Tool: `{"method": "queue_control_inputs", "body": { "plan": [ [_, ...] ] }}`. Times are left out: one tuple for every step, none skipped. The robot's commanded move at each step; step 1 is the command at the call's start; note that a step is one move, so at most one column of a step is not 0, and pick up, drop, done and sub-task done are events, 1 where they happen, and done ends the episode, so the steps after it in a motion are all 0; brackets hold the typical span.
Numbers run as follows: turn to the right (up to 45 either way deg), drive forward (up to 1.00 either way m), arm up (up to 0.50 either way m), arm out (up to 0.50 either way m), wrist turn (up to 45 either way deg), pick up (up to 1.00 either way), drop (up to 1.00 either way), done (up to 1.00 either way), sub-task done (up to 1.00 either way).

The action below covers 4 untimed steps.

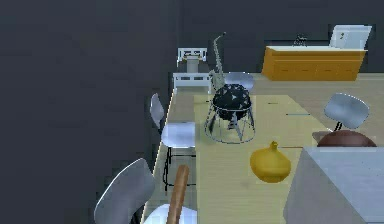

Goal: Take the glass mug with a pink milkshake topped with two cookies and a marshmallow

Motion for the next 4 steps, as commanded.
{"method": "queue_control_inputs", "body": {
  "plan": [
    [0.0,0.0,0.5,0.0,0.0,0.0,0.0,0.0,0.0],
    [0.0,0.0,0.16,0.0,0.0,0.0,0.0,0.0,0.0],
    [0.0,0.0,0.0,0.08,0.0,0.0,0.0,0.0,0.0],
    [0.0,0.0,0.0,0.0,45.0,0.0,0.0,0.0,0.0]
  ]
}}
